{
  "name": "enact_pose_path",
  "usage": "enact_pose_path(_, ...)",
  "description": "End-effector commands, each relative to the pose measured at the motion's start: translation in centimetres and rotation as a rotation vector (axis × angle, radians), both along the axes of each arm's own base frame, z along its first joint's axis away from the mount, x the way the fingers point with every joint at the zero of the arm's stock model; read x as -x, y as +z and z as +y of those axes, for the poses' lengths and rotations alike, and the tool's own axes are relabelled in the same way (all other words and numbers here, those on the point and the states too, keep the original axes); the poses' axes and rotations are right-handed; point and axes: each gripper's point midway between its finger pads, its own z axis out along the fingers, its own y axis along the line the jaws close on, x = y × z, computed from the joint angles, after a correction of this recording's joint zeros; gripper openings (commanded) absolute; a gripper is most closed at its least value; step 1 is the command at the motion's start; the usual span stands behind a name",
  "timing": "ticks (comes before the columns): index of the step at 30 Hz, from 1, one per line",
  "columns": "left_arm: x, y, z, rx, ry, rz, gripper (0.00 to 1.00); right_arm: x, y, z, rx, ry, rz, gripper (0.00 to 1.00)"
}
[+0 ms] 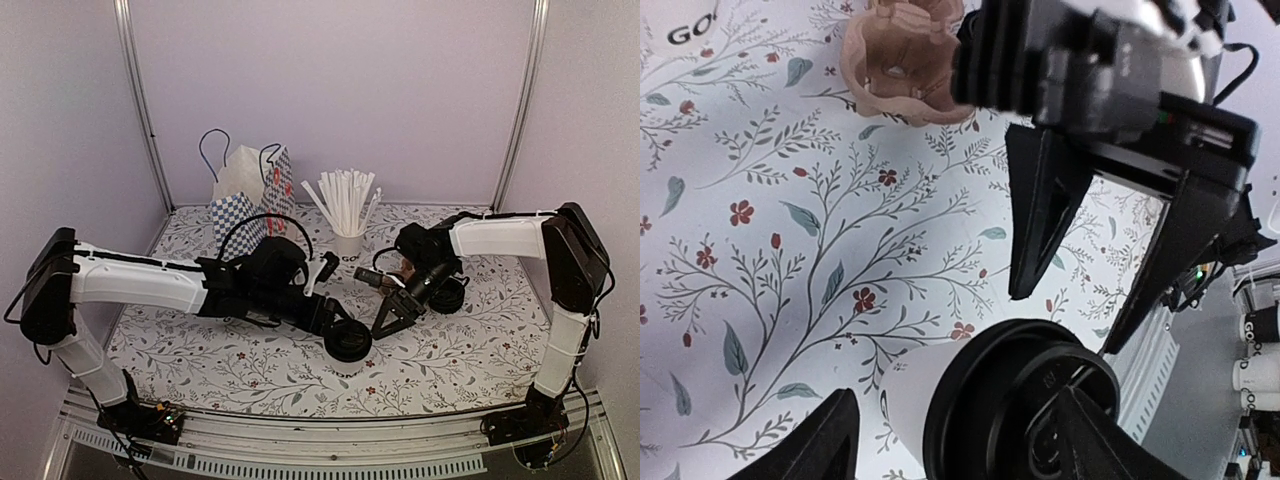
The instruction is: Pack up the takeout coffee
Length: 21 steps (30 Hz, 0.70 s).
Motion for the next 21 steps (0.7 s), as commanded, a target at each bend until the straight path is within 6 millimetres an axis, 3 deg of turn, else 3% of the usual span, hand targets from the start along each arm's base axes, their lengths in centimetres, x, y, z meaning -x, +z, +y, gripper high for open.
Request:
enact_pose_path(1, -0.5, 4.9, 0.0, 0.061, 0.015, -0.112, 0.70, -0.8, 1.6, 0.1, -0.017, 0.009, -0.088, 0.54)
enact_pose_path(5, -0.4, 5.9, 0.8, 0.069, 0.068, -0.098, 0.72, -2.2, 2.6, 0.7, -0.020, 0.005, -0.149, 0.55)
enact_pose_path(12, 2.9, 2.9, 2.0, 0.030, 0.134, 0.028, 0.72, -4.9, 4.6, 2.4, -0.062, -0.012, -0.242, 0.57)
enact_pose_path(17, 3.7, 1.1, 2.7, 0.018, 0.200, 0.119, 0.70, -5.0, 4.8, 3.1, -0.083, -0.002, -0.213, 0.58)
enact_pose_path(21, 4.3, 1.0, 3.4, 0.065, 0.225, 0.163, 0.63, -4.8, 4.5, 3.0, -0.074, 0.000, -0.202, 0.58)
